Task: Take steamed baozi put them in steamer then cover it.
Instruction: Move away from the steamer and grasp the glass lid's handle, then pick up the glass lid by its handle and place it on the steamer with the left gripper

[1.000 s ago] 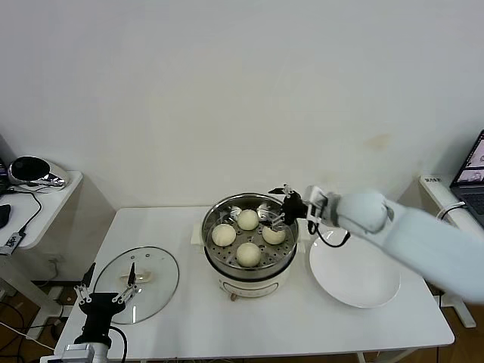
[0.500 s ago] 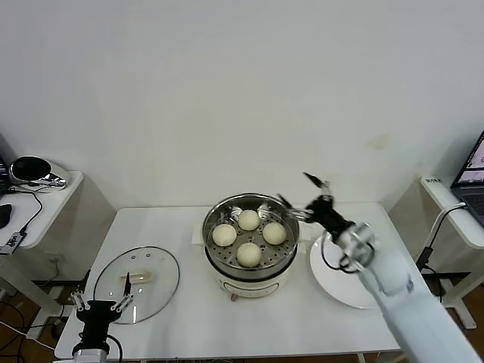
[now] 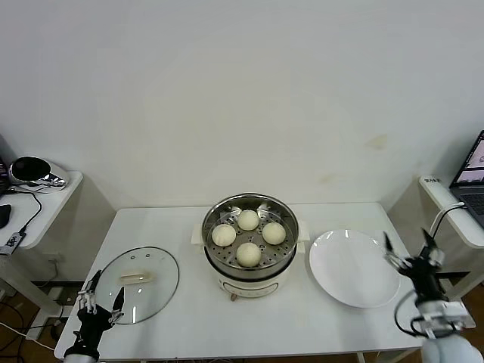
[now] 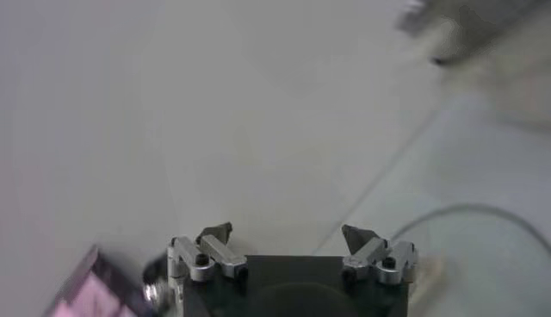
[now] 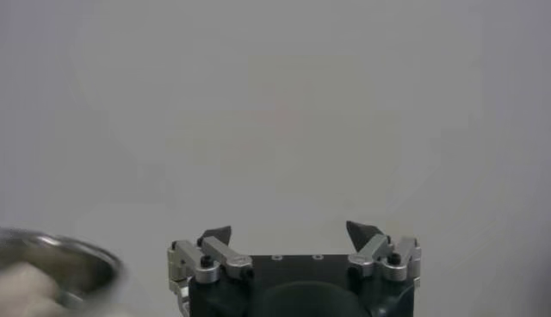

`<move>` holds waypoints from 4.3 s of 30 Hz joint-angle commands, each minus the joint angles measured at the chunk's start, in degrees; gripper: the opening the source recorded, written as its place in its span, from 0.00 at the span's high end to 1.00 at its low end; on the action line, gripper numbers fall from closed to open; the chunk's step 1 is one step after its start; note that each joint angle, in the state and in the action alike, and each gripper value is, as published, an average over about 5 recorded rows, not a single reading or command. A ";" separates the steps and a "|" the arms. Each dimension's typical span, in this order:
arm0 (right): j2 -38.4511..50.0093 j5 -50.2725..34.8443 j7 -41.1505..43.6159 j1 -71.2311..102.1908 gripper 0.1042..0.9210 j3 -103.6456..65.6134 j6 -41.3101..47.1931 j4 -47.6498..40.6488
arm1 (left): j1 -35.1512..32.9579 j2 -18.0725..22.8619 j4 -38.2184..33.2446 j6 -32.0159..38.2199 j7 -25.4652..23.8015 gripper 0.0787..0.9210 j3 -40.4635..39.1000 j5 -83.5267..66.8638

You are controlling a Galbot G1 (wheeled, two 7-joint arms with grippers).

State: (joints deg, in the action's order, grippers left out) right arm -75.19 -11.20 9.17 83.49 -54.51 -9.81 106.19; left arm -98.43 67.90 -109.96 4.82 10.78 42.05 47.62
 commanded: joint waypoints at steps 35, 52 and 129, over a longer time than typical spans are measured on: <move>-8.75 6.73 -4.21 10.03 0.12 -10.72 -3.79 -0.79 | 27.87 -6.30 28.21 2.56 -3.66 0.12 -8.87 24.45; -8.87 7.70 -3.90 9.54 0.12 -10.54 -4.36 -1.84 | 30.95 -5.04 35.10 3.31 -2.74 0.24 -10.30 21.25; -12.26 17.75 -4.48 7.83 0.12 -2.40 -7.10 -3.47 | 57.03 10.74 9.66 -39.66 -31.51 0.92 -52.98 27.20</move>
State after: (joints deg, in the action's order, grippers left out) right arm -87.37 6.04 4.90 91.42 -57.16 -16.64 103.30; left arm -44.19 71.45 -105.61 -32.58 -17.75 -6.82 67.07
